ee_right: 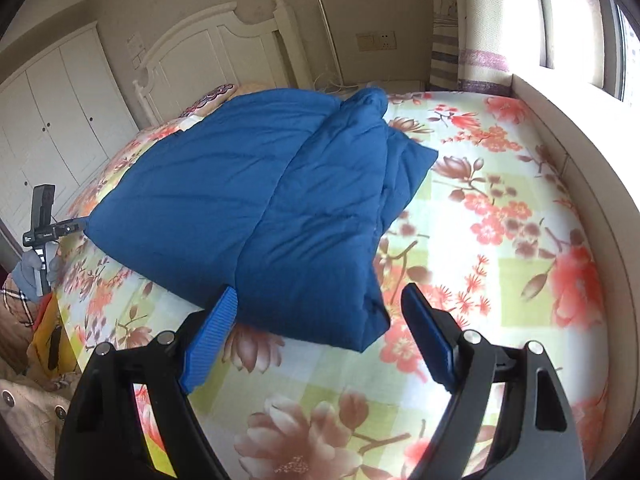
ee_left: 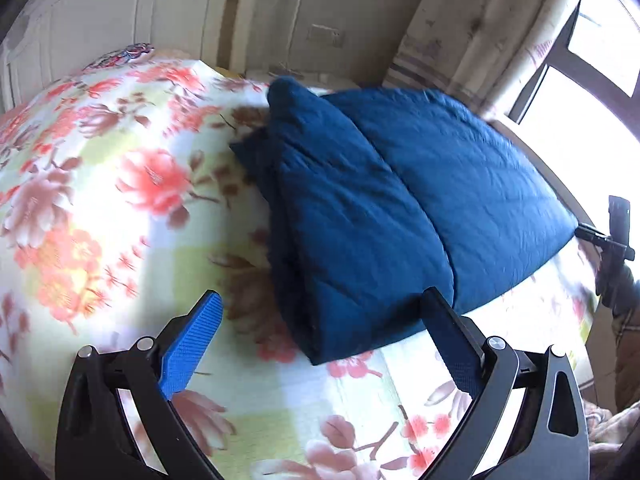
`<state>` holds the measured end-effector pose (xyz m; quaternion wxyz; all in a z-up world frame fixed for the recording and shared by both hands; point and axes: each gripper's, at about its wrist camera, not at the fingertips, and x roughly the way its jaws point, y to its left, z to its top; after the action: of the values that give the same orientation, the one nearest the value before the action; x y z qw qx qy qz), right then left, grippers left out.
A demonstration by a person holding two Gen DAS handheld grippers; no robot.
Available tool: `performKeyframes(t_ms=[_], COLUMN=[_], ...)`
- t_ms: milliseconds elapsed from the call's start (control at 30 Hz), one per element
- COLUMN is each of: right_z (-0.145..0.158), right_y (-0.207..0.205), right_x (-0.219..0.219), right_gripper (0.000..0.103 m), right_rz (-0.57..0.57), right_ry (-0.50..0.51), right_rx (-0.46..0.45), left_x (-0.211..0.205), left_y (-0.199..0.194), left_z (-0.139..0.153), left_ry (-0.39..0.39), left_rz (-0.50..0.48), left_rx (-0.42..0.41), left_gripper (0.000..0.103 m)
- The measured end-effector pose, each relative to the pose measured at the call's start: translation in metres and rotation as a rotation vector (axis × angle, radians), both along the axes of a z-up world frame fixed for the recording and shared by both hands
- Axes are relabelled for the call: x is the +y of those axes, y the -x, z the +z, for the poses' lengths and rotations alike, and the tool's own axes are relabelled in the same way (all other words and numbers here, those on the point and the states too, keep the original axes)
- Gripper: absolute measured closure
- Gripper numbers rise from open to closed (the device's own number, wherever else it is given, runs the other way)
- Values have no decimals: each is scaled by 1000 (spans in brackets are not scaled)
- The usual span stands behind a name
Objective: Fold large clothes
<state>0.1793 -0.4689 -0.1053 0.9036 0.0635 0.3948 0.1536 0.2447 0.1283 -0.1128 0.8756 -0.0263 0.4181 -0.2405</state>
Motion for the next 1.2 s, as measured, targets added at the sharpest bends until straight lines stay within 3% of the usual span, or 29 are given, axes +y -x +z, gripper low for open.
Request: performKeyframes(t_ms=[100,267,300,400,500,733,867,1067,1200], right_z=[-10,-10,-10,-11,-9,-3,-6,-15,-11], right_y=[-1,-8,-8,-3,3,42,85,133,146], right_x=[5,16,19,27,35,64,73,66,71], right_gripper=[21,44,52,64,69,72,72,72,71], right_rz=[-2,-22,-31,-65,-94,-11,40,33,31], right_ry=[-5,24,35,34,32,42,-4,-62,-19], right_rx=[-22,-47,-49,-53,-60,-63,-55,-54,-48], left_x=[-6,-16,-16,-16,-18,11,30,39,40], left_y=[-6,-10,-9,-7,11,61,102,135,146], left_z=[-11,-13,-13,-15,-7,-3,-6,-13,-14], left_ry=[56,120,141,229,207,203,203,204,212], left_rz=[-5,10,15,7,19,41,54,70,85], left_rx=[33,68,69,94,47,30,40,28,19], left_gripper=[4,4,11,44,57,58,58,56,55])
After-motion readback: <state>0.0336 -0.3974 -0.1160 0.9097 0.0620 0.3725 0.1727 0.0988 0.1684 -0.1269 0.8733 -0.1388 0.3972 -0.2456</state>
